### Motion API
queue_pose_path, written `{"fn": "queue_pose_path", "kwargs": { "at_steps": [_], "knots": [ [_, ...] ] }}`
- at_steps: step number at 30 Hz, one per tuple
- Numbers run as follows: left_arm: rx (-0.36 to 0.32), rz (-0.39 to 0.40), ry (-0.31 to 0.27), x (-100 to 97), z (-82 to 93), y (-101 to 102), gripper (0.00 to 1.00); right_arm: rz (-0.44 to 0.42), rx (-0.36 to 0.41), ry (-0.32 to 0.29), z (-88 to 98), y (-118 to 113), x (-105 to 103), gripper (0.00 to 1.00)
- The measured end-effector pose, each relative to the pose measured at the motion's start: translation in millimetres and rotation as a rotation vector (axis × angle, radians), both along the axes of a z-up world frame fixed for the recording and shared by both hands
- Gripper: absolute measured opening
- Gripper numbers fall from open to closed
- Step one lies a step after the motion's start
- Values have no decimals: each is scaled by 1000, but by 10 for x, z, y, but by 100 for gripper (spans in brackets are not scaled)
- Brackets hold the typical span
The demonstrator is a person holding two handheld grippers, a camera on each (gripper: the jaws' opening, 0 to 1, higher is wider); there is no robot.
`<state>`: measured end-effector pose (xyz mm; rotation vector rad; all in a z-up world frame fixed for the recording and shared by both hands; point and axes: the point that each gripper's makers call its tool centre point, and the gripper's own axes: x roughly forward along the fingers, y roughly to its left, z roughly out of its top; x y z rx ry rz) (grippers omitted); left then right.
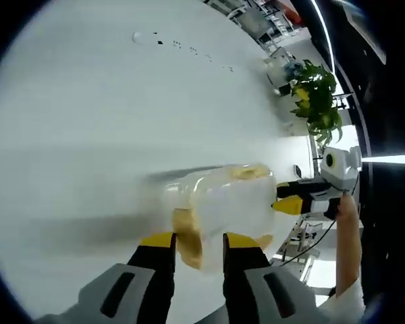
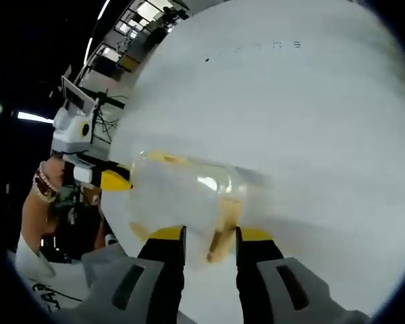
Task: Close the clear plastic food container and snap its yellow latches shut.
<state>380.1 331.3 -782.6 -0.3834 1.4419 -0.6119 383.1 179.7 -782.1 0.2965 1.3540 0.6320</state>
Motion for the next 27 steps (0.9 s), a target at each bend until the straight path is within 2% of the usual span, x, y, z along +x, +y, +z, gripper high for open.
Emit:
{"fn": "queue_pose_path", "kwargs": {
  "at_steps": [5,9,15,19,26,27],
  "knots": [
    [32,-17,-13,57,-21,35,21,-7,-3,5,-5,10,-18,26],
    [47,-17,-10,14,-20,14,21,-5,-14,6,-8,14,-14,26],
    [29,10,24,54,-59,21,19,-8,-18,14,-10,25,-20,25],
    [33,-4,8,34,-39,-1,17,-8,-18,20,-10,24,-25,24],
    [23,5,23,42,-51,5,14,-11,-19,31,-14,22,-3,24],
    [26,18,40,39,-59,0,14,-11,-19,33,-15,15,-4,23]
  ]
}}
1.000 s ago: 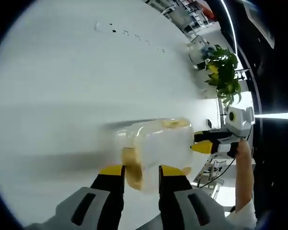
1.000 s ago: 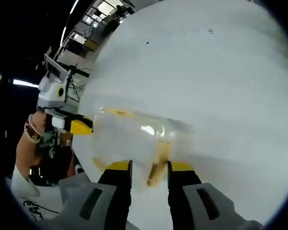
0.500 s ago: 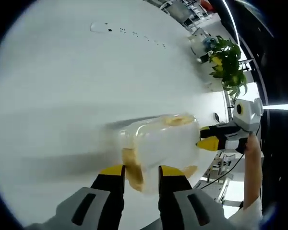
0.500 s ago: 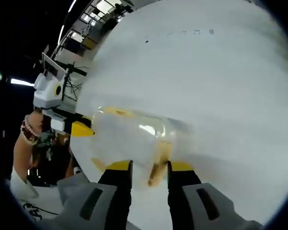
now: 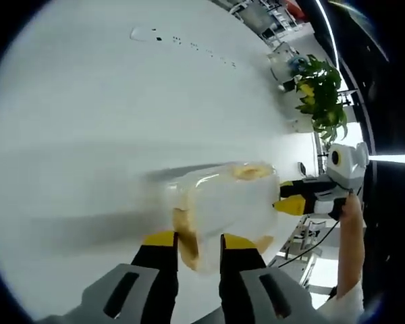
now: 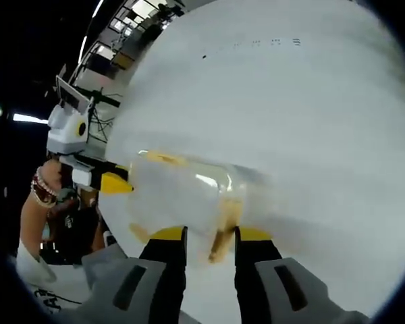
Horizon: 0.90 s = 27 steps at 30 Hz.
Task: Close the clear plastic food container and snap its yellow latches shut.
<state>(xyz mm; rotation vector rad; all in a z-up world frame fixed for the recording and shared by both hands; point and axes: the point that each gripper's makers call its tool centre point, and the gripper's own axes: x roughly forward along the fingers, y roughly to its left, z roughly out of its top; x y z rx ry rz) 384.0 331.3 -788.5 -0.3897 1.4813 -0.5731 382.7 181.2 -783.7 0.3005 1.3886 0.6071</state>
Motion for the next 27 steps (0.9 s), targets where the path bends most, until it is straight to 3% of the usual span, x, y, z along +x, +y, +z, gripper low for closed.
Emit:
{"fn": "queue_pose_path", "kwargs": {
  "at_steps": [12,27],
  "knots": [
    [-4,-10,-12,-67,-19,-118,14,-9,12,8,-25,-27,44,21],
    [-10,18,2,-206,14,-217,15,-139,88,80,-33,-45,52,18]
  ]
}}
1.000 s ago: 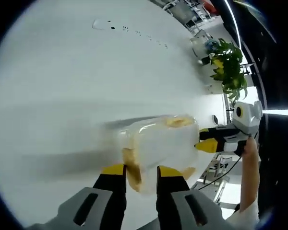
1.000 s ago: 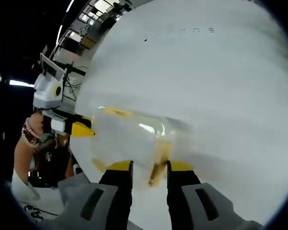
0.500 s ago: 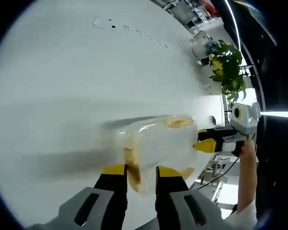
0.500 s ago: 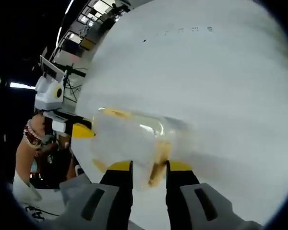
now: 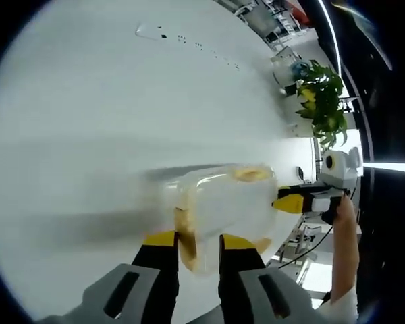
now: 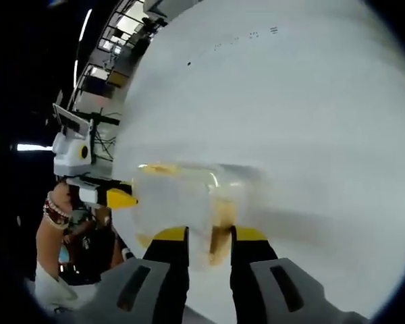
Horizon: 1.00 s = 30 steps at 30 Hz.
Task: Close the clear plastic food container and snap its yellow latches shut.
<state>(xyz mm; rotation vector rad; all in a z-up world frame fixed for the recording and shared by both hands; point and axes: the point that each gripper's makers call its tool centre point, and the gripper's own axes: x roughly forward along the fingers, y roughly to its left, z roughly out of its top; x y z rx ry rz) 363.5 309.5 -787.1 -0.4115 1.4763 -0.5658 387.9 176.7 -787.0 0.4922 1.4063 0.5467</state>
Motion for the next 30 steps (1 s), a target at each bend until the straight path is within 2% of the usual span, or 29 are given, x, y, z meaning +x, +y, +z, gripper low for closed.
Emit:
{"fn": "queue_pose_path", "kwargs": {
  "at_steps": [1,4,6,7,8,12,18,20,23,26,30],
  "knots": [
    [-2,4,0,60,-3,51,15,-14,6,10,-1,0,3,18],
    [1,0,-5,62,-3,26,15,-26,9,18,-9,-4,22,19],
    [10,-34,-26,96,0,66,15,3,-14,-14,-1,7,22,20],
    [14,-49,-30,113,4,88,16,0,-21,-10,4,13,30,21],
    [16,-47,-19,123,1,84,16,14,-33,-17,4,8,44,21],
    [26,-66,-15,208,-6,157,16,80,-107,-11,2,10,94,23],
    [67,-107,-29,216,13,157,16,96,-141,7,-9,50,62,27],
    [67,-107,-25,218,8,170,16,85,-138,27,-14,35,38,26],
    [69,-104,-17,223,4,181,16,26,-117,87,-18,37,-7,23],
    [82,-91,-18,170,19,156,15,25,-121,82,-23,32,9,22],
    [76,-51,-13,199,9,189,15,-8,-112,82,-29,12,6,19]
  ]
}}
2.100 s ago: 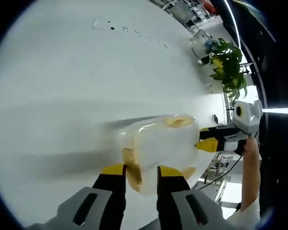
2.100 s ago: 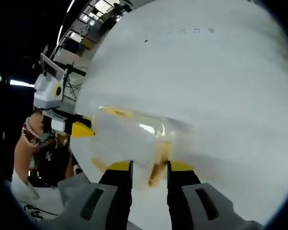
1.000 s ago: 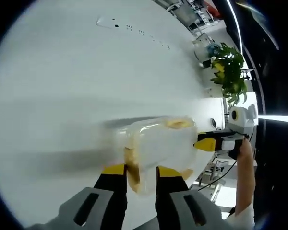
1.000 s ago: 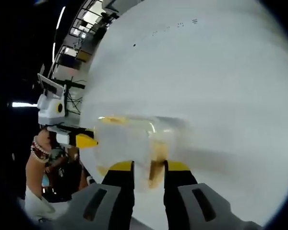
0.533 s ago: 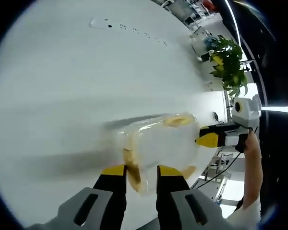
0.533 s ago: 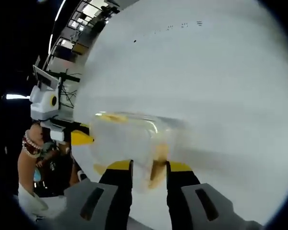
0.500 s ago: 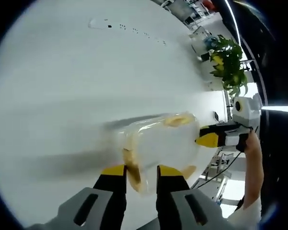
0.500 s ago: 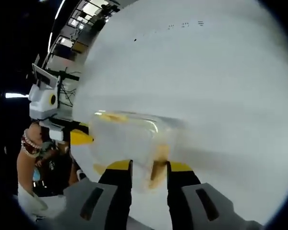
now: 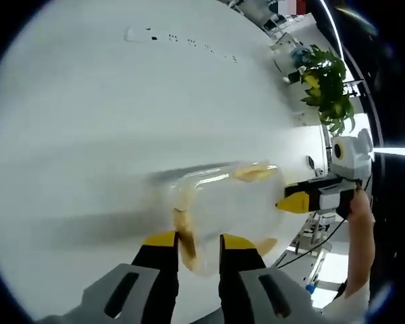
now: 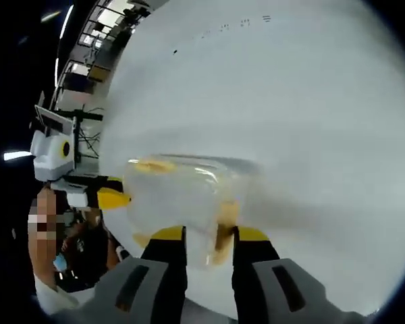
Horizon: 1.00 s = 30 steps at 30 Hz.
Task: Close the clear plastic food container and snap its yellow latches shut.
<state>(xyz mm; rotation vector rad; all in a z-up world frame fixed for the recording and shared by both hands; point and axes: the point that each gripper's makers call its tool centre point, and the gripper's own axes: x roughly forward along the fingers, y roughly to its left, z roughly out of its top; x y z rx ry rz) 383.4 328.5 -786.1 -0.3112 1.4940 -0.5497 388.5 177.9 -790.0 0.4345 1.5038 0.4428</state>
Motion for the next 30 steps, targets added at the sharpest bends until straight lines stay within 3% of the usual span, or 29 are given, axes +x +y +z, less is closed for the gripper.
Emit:
{"fn": "queue_pose_path", "kwargs": {
  "at_steps": [4,7,8,9,13,19,22,25,30],
  "knots": [
    [0,11,-18,26,2,12,15,-57,35,14,-3,-32,-17,15],
    [2,-22,-33,26,4,11,15,-22,28,-46,21,-1,-24,20],
    [3,-33,-36,26,7,8,15,35,4,-79,27,-9,-30,21],
    [3,-34,-35,34,6,17,15,25,-3,-68,36,6,-31,23],
    [13,-37,-42,30,13,26,15,130,-99,-119,57,9,12,24],
    [31,-56,-60,54,28,-4,15,179,-224,-69,60,-48,-32,30],
    [32,-59,-71,57,29,-14,15,166,-176,-15,66,10,-131,27],
    [30,-61,-76,42,31,-22,15,147,-172,-49,70,-19,-138,26],
    [24,-49,-75,13,35,-29,15,-28,-66,-3,37,8,-203,27]
  ]
}}
